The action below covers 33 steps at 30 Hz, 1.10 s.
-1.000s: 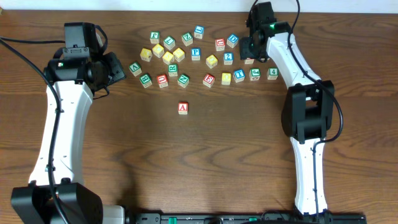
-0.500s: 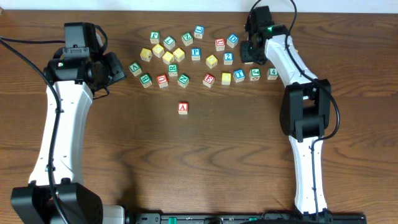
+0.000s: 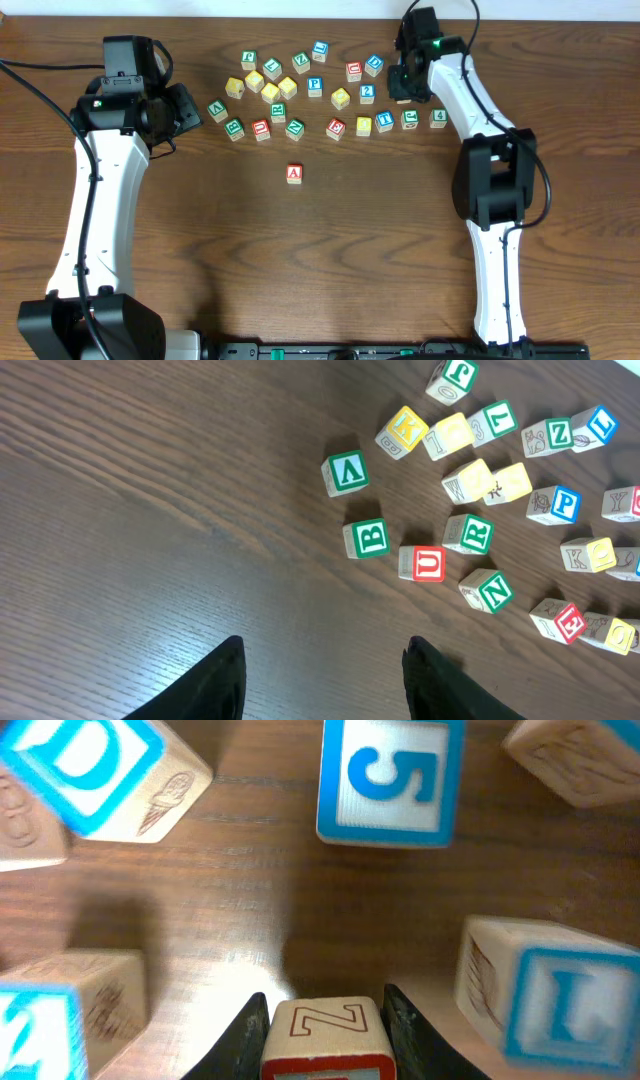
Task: Spell out AI2
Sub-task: 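Carry the I block and place it right of the A block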
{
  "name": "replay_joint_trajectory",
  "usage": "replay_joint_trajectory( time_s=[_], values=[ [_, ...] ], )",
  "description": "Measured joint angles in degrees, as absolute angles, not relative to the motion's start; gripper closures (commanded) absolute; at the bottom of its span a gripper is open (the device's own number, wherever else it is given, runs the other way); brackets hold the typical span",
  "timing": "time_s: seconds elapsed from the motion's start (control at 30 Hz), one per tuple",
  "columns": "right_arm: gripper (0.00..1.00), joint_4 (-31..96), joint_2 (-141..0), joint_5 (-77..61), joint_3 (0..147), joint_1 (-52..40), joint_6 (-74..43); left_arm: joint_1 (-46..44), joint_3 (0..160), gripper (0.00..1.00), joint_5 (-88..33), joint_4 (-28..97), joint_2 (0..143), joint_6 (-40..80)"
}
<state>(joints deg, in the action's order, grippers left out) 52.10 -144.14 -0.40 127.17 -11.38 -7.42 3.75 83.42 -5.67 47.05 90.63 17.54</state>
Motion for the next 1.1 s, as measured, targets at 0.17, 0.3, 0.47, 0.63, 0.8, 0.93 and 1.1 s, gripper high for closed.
replay_joint_trajectory(
  time_s=[0.17,0.3,0.47,0.63,0.8,0.93,1.1],
  values=[
    [0.79,56.53,-138.02,-0.78,127.17,-11.42,-7.42,3.75,83.42,0.5,-5.67,46.87,90.63,17.54],
    [0.8,61.14,-132.11,-2.17,127.17,-11.81,-7.44,3.75,83.42,0.5,-5.67,46.89,90.63,17.54],
    [0.81,70.02,-127.92,-4.8,127.57,-14.06,-7.64,3.75,83.42,0.5,-5.67,47.29,90.63,17.54],
    [0.81,76.97,-128.62,-6.07,127.5,-18.87,-7.66,3.75,83.42,0.5,-5.67,47.42,90.63,17.54],
    [0.82,79.88,-130.45,-6.68,127.48,-24.1,-8.47,3.75,83.42,0.5,-5.67,47.42,90.63,17.54],
    [0.82,79.2,-132.49,-6.79,126.74,-27.51,-10.68,3.75,83.42,0.5,-5.67,47.4,90.63,17.54],
    [0.82,76.42,-133.64,-6.09,123.61,-30.74,-15.44,3.75,83.42,0.5,-5.67,47.42,90.63,17.54]
  ],
)
